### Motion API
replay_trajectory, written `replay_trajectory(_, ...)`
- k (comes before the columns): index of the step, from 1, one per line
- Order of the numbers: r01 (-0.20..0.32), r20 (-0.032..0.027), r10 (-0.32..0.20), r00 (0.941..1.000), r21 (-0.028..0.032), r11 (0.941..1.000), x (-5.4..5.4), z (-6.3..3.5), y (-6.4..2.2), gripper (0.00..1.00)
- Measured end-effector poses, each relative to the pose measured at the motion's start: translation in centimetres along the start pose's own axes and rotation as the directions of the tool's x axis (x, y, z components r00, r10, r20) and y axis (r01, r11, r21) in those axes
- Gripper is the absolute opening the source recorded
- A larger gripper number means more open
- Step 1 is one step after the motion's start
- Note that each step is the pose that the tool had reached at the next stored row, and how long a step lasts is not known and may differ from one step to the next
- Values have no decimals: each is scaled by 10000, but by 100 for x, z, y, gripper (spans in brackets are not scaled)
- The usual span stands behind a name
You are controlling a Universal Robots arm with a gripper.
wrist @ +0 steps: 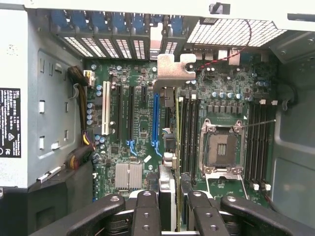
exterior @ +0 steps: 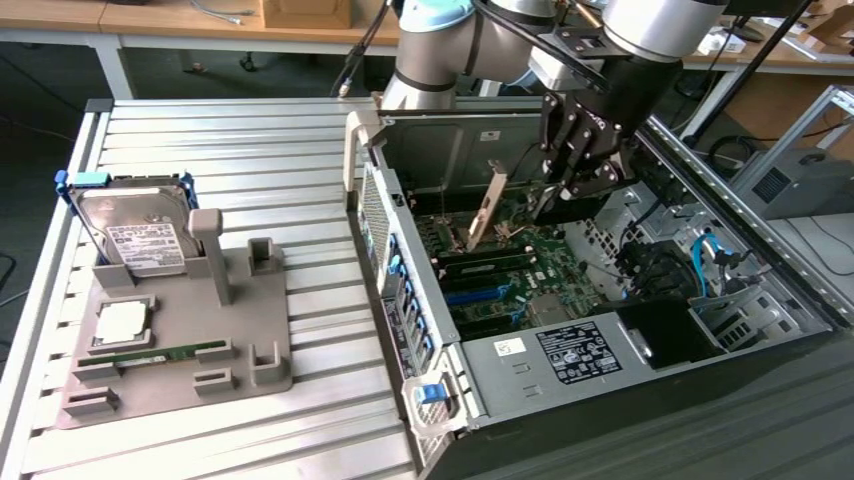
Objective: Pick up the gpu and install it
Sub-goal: 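Insert the gpu into the slot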
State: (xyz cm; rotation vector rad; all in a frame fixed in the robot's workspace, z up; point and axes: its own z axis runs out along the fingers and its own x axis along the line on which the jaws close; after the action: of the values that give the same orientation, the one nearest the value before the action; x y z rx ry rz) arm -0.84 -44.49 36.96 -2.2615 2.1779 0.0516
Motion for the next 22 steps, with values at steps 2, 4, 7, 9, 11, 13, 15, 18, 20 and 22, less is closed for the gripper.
replay_trajectory(2,-1,0,1,10000,0,10000,0,7,1,27)
replay_trajectory(4,-1,-1,1,10000,-1,10000,1,14,2,27)
replay_trajectory(7,-2,-1,2,10000,0,10000,1,24,3,27)
replay_trajectory(9,-2,-1,2,10000,-1,10000,1,30,5,27)
replay_trajectory(11,-2,-1,2,10000,-1,10000,1,36,6,27)
replay_trajectory(13,-2,-1,2,10000,0,10000,1,42,9,27)
replay_trajectory(15,-2,-2,2,10000,-1,10000,1,46,12,27)
replay_trajectory(18,-2,-1,2,10000,0,10000,1,54,15,27)
replay_trajectory(20,-2,-1,2,10000,0,10000,1,59,17,27)
replay_trajectory(22,-2,-1,2,10000,0,10000,1,63,19,27)
